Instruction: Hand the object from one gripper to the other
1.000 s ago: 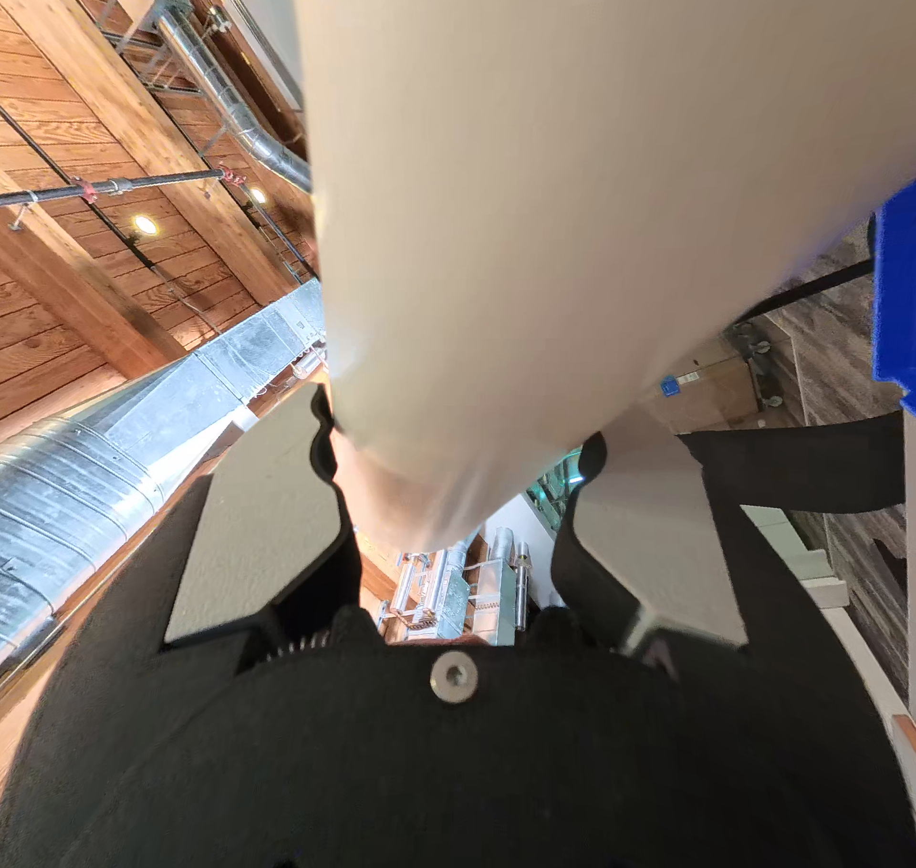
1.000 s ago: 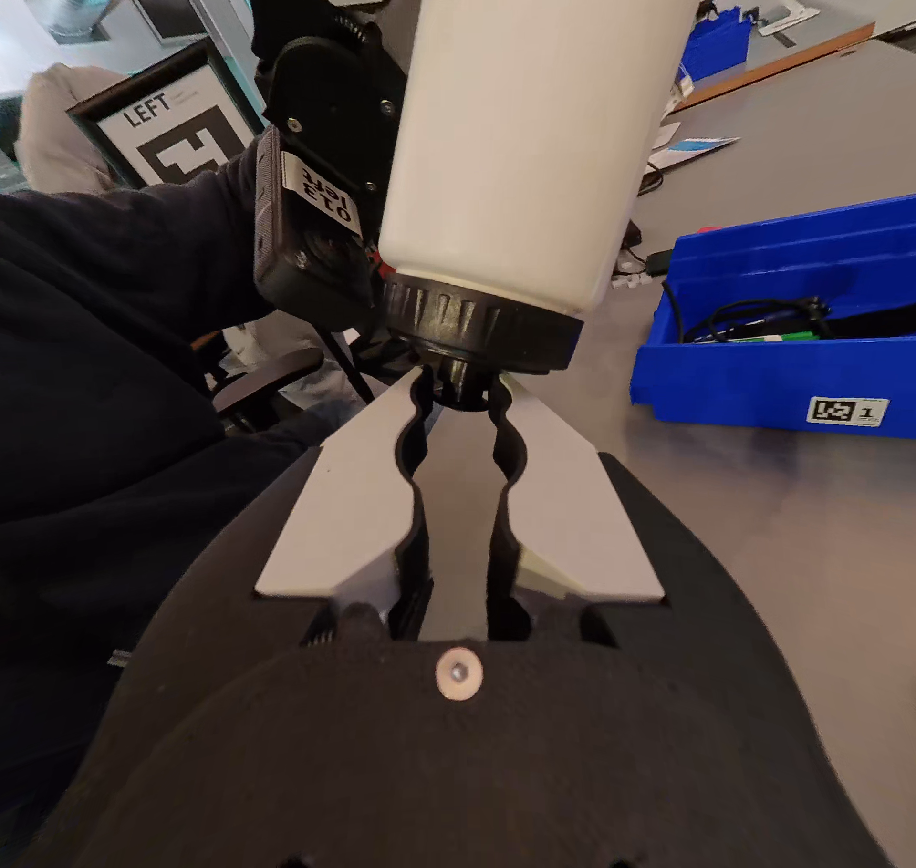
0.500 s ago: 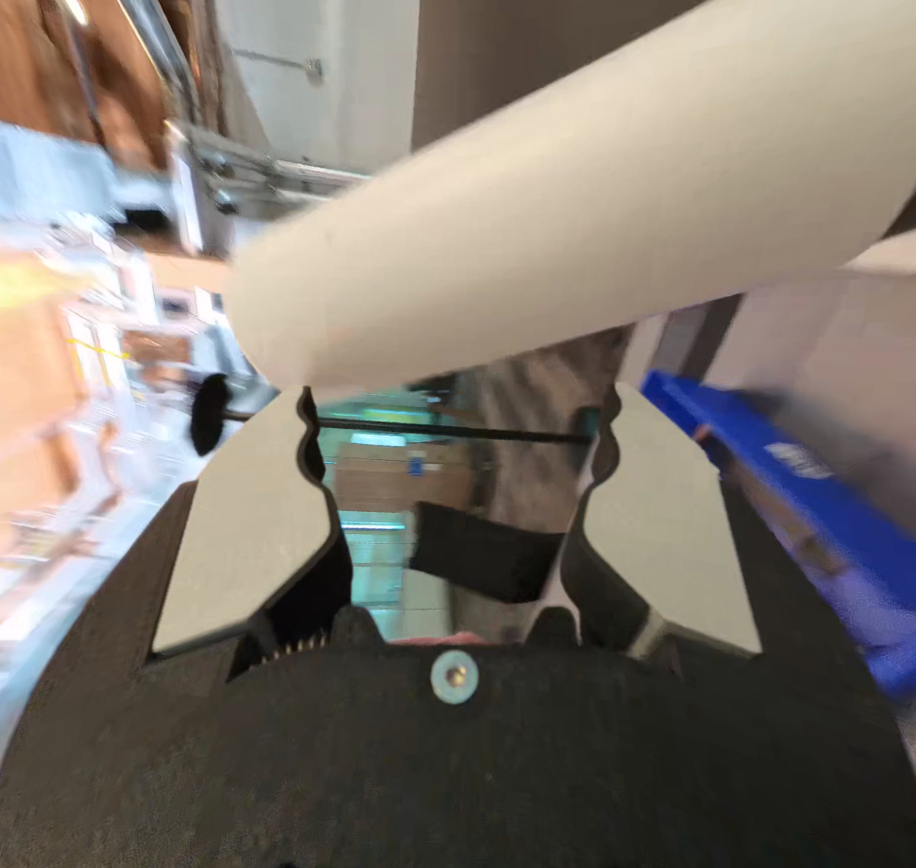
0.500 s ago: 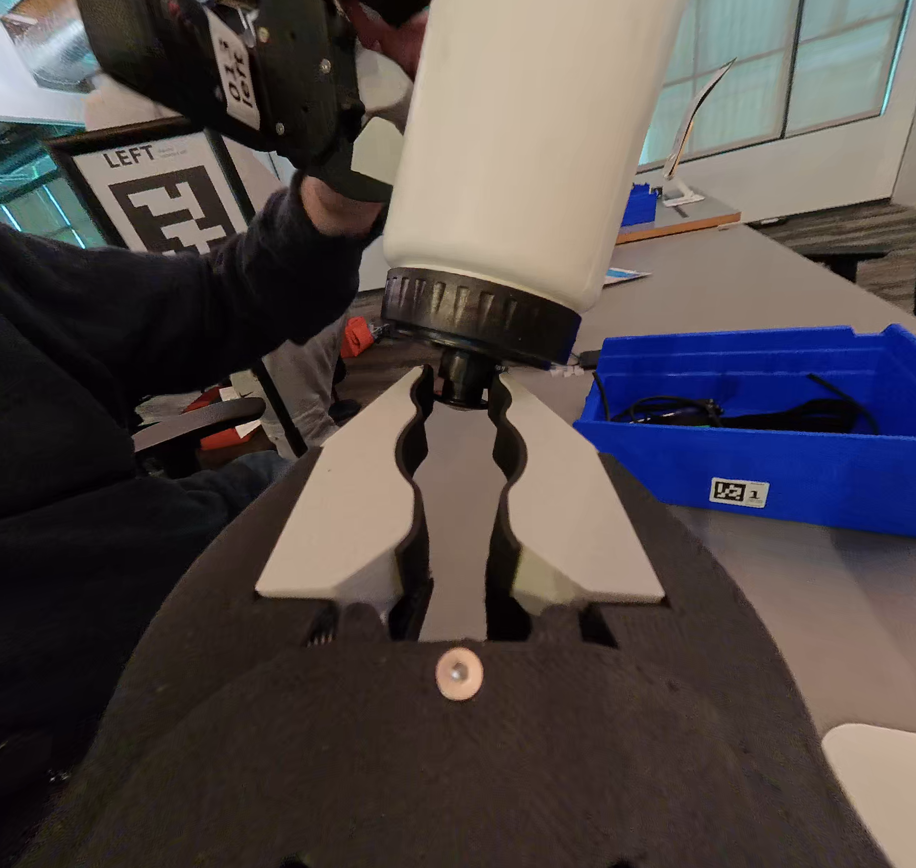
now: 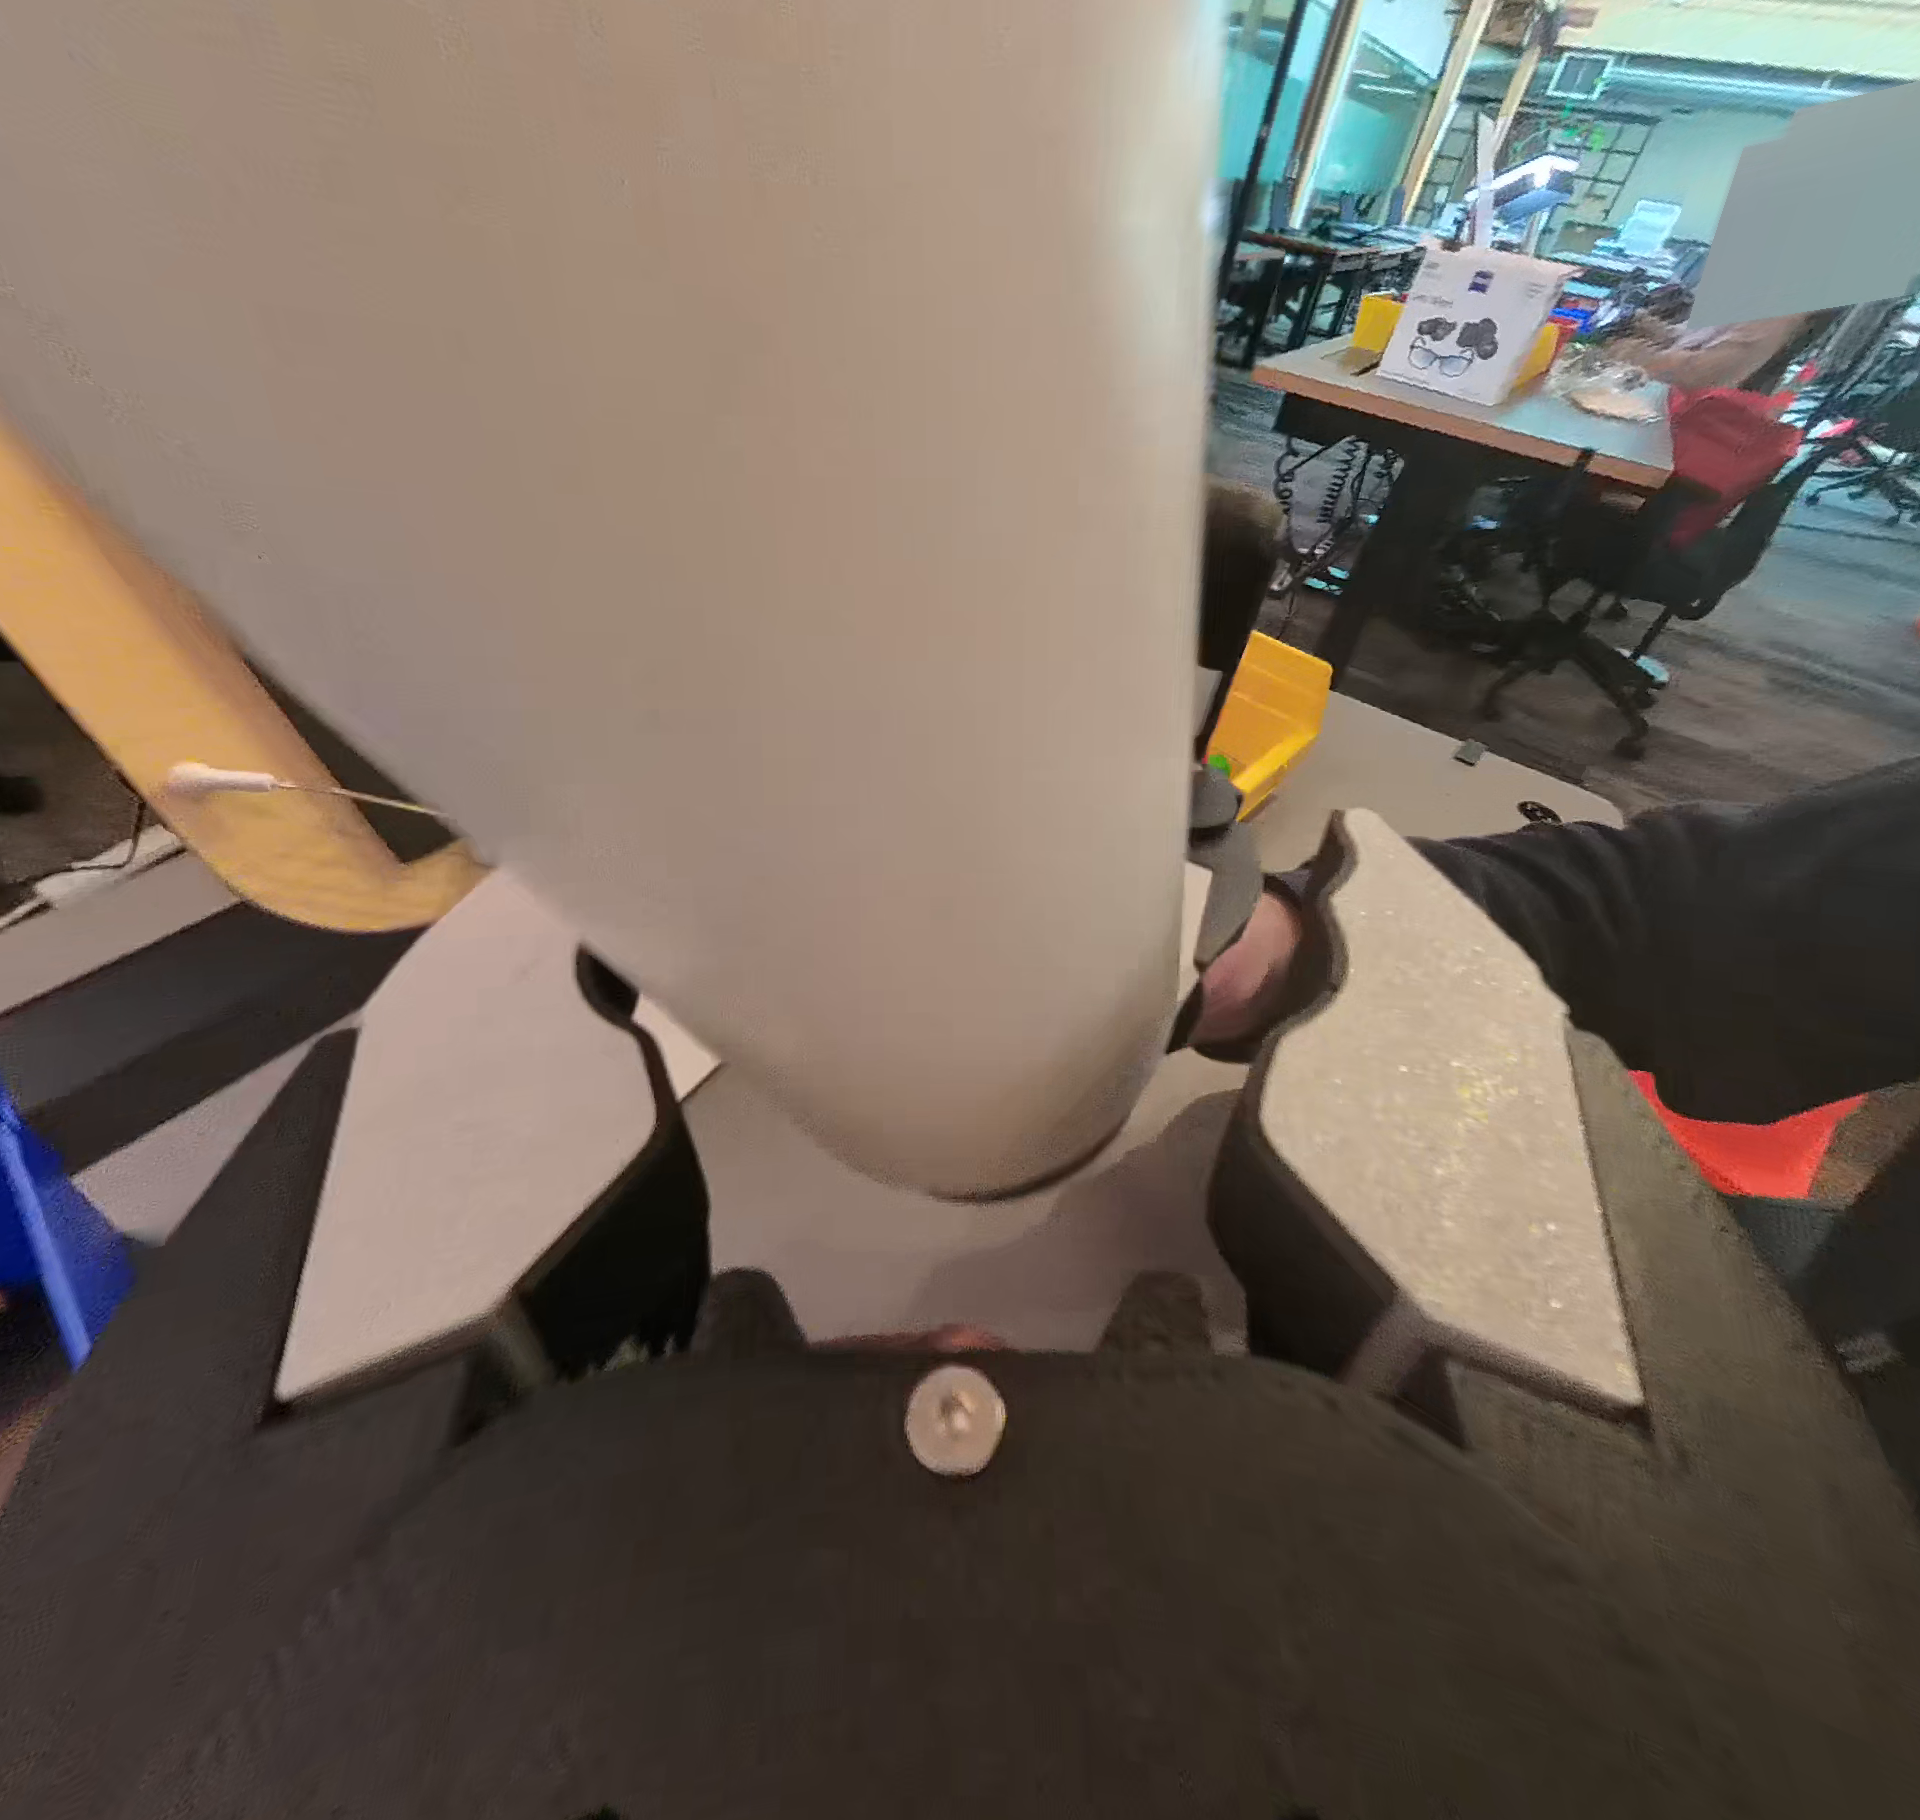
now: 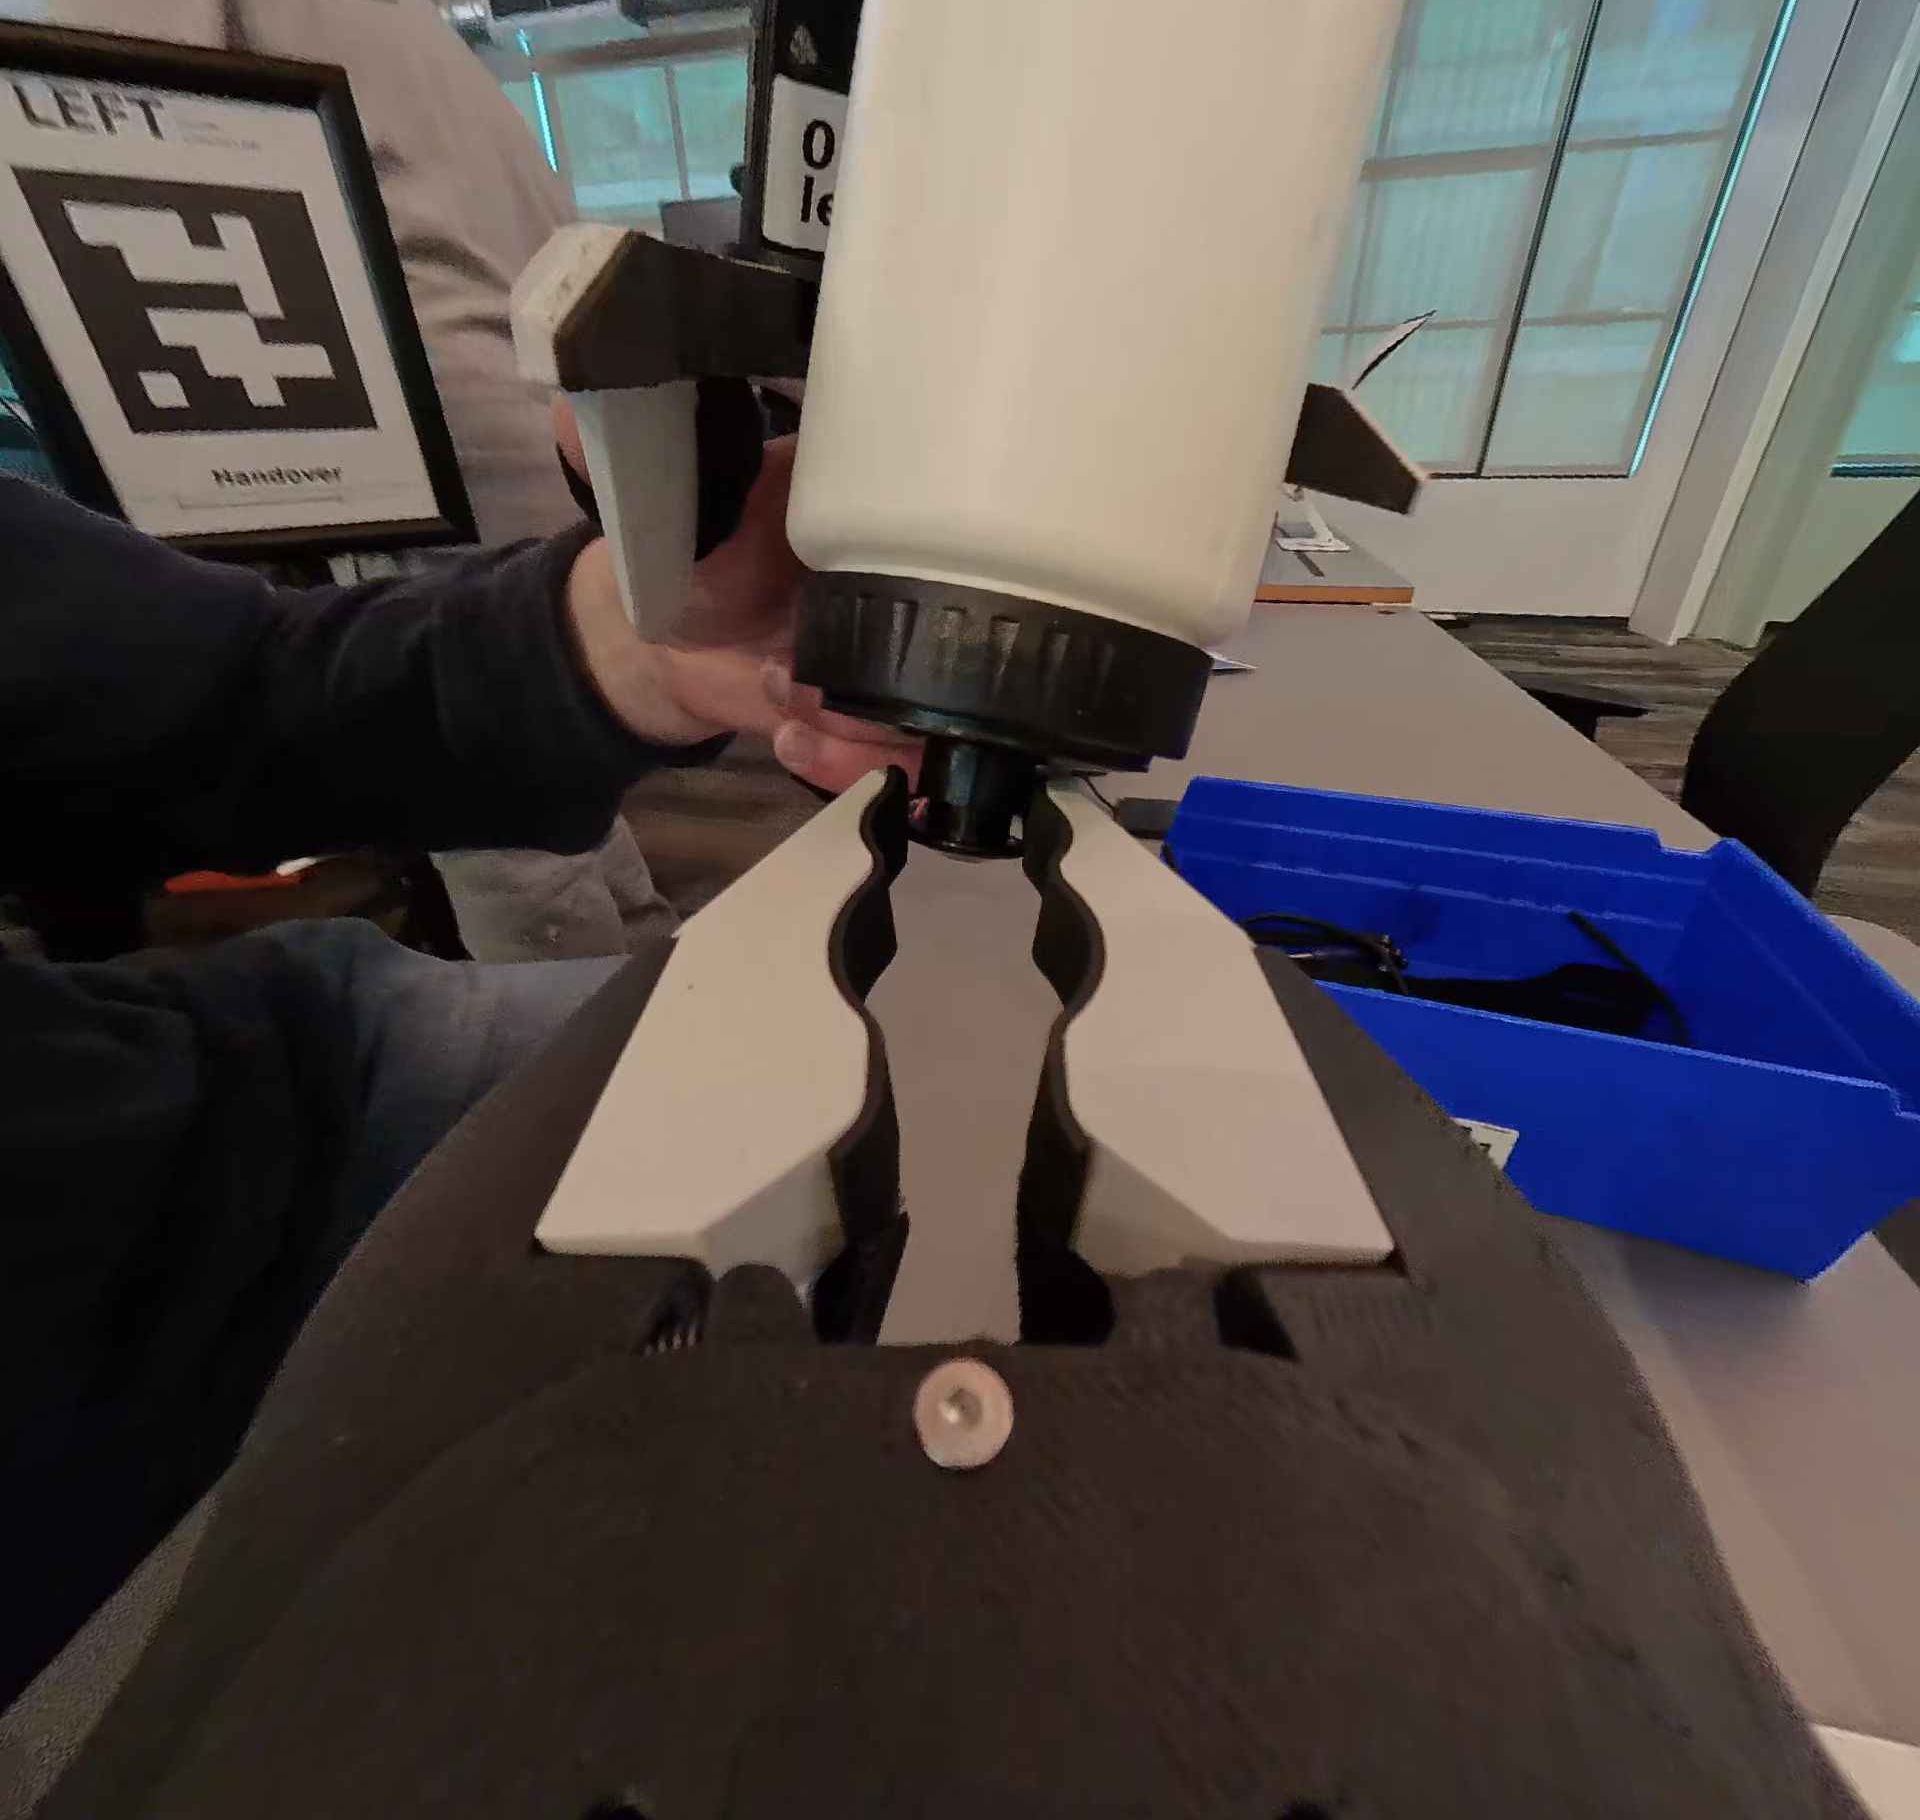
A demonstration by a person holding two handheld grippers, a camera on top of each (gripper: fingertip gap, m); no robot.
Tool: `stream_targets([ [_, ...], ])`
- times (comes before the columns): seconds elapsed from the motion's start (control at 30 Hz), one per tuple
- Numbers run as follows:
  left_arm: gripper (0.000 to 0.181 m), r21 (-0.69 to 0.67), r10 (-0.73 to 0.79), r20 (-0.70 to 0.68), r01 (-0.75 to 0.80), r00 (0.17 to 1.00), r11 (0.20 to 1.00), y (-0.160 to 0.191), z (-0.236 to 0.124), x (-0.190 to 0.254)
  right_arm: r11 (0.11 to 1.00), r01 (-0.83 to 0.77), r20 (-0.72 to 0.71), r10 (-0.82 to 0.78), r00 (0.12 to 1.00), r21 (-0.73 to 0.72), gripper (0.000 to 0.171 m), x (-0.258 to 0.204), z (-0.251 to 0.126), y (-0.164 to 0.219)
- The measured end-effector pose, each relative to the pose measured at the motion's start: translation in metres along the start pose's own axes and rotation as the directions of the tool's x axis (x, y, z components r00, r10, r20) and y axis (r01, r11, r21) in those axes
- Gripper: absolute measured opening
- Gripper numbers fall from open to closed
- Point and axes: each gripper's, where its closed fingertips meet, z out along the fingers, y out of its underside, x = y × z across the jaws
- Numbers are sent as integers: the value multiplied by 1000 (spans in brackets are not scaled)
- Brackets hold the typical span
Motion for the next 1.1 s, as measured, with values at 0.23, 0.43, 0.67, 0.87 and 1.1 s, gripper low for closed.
stream_targets([
  [0.23,100,-41,74,59,-71,996,997,17,-8,-5,993,41,9,-40,999,-110,21,-2,23,22],
  [0.43,100,-223,270,207,-224,940,949,34,-40,-27,957,77,-46,-93,995,-279,65,6,0,22],
  [0.67,99,-570,630,293,-397,719,719,50,-94,-57,907,296,-103,-340,935,-301,93,5,-19,-76],
  [0.87,99,-736,783,277,-402,557,546,47,-134,-71,832,432,2,-460,888,-347,116,-34,11,-131],
  [1.1,99,-806,847,230,-394,480,442,46,-153,-57,713,480,65,-524,849,-511,126,-43,57,-100],
])
